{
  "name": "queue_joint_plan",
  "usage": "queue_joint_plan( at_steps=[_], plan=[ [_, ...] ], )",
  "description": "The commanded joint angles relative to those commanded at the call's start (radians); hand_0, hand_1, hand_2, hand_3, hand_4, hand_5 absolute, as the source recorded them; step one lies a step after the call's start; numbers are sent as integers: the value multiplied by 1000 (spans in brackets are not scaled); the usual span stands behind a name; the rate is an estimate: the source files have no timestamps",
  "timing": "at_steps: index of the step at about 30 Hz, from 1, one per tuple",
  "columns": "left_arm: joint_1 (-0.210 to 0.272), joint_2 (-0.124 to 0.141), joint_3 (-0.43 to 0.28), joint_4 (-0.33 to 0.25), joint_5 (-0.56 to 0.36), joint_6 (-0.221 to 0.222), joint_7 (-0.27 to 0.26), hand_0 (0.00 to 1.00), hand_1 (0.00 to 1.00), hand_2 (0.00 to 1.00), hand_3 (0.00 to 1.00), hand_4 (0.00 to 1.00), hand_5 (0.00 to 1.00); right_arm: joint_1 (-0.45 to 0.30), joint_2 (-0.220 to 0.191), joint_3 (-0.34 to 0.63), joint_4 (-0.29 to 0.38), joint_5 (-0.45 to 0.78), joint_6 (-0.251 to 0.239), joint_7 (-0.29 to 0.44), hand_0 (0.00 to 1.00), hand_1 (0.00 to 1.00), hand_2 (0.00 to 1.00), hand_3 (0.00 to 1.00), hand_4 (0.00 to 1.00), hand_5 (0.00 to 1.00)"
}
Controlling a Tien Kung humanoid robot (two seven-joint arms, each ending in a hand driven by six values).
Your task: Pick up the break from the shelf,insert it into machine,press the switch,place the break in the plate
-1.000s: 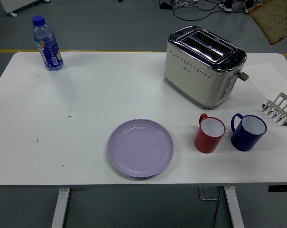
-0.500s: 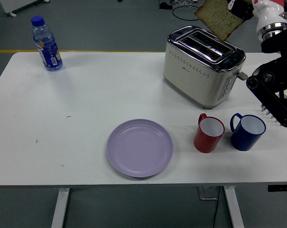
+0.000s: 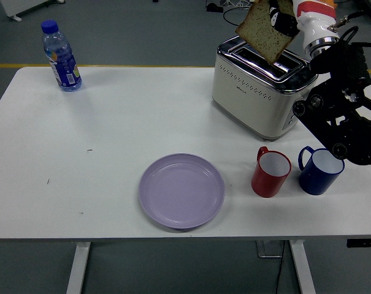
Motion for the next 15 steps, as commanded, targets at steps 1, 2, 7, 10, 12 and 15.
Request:
queue_joint_plan(
  at_steps=[1,2,7,10,12,15],
  plan=[
    [0,0,0,0,1,0,0,670,618,740,712,537,998,3,6,0,-14,-1,-2,3,228,309,388,465,479,2],
    [0,0,-1,0,3,0,1,670,617,741,712,538,998,5,11,0,-29,-2,-4,6,226,304,388,464,480,2],
    [-2,1,-1,0,6,0,1,670,617,741,712,538,998,12,26,-3,-79,-14,-11,21,226,305,387,465,480,2],
    [-3,2,-1,0,6,1,0,671,617,740,712,537,998,15,33,-5,-106,-18,-10,25,226,305,387,465,480,2],
    [-5,2,-1,0,5,1,0,671,617,740,712,537,998,17,37,-6,-120,-22,-8,26,226,305,387,465,480,2],
    [-7,2,0,0,3,2,-1,670,616,740,710,537,998,20,41,-7,-137,-25,-3,29,226,310,388,466,478,2]
  ],
)
